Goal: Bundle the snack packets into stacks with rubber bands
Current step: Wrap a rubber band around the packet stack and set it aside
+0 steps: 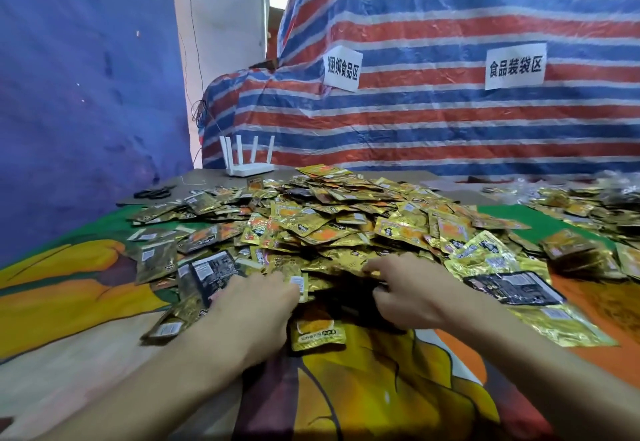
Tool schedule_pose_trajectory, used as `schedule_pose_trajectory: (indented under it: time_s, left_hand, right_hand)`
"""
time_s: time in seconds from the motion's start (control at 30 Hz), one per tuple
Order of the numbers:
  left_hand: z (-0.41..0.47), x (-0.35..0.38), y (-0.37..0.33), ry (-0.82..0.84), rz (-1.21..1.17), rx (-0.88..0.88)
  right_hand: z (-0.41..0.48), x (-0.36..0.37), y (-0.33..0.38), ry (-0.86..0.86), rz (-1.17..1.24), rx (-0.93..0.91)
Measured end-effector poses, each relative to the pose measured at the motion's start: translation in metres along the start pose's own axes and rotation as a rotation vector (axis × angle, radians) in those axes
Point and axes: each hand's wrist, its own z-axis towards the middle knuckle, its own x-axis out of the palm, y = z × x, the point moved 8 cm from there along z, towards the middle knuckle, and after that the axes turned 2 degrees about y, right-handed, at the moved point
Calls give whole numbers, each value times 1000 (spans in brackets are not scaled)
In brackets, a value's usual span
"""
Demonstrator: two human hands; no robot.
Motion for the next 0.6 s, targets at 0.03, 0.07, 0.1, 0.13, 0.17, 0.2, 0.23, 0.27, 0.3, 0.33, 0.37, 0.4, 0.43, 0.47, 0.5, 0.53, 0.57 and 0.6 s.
schedule_pose_trajectory:
  time_s: [0.03, 0.07, 0.1, 0.13, 0.17, 0.2, 0.23, 0.27, 0.3, 0.33, 0.37, 0.4, 0.43, 0.47, 0.5, 0.53, 0.57, 0.6]
  left_hand:
    - [-1, -6, 4, -36, -28, -11]
    - [-2, -12, 10, -62, -80, -27]
    - [-3, -19, 16, -84, -143, -43]
    - [-4, -26, 22, -110, -206, -54]
    - [-4, -33, 28, -137, -265, -65]
    - [-3, -40, 35, -162, -333, -78]
    - [-2, -45, 42, -180, -412, -86]
    - [1, -50, 49, -194, -505, -97]
    - [3, -54, 57, -213, -608, -113]
    - [5, -57, 66, -238, -710, -135]
    - [6, -59, 74, -264, -810, -163]
    - [8, -59, 83, -286, -918, -194]
    - [9, -57, 91, -304, -1035, -227]
    - [12, -53, 97, -330, -1148, -258]
    - [14, -49, 104, -366, -1246, -288]
    - [18, -44, 109, -408, -1347, -320]
    - [23, -36, 113, -450, -1457, -359]
    - [27, -26, 115, -483, -1582, -400]
  right_hand:
    - [-1, -4, -2, -50, -13, -5]
    - [-1, -7, -4, -88, 14, -12]
    - [-1, -9, -6, -113, 70, -20]
    - [0, -12, -9, -132, 138, -29]
    - [2, -14, -11, -153, 200, -36]
    - [3, -16, -13, -174, 252, -41]
    - [4, -18, -14, -196, 304, -47]
    - [5, -20, -14, -219, 368, -50]
    - [6, -22, -15, -247, 446, -52]
    - [6, -25, -17, -282, 532, -48]
    - [7, -28, -20, -320, 625, -35]
    - [8, -30, -25, -358, 720, -5]
    - [8, -31, -31, -397, 821, 36]
    - [10, -30, -38, -432, 925, 86]
    - [12, -27, -44, -459, 1021, 131]
    - [16, -23, -49, -473, 1110, 162]
    - [20, -19, -51, -473, 1204, 187]
    - [26, -12, -54, -463, 1311, 210]
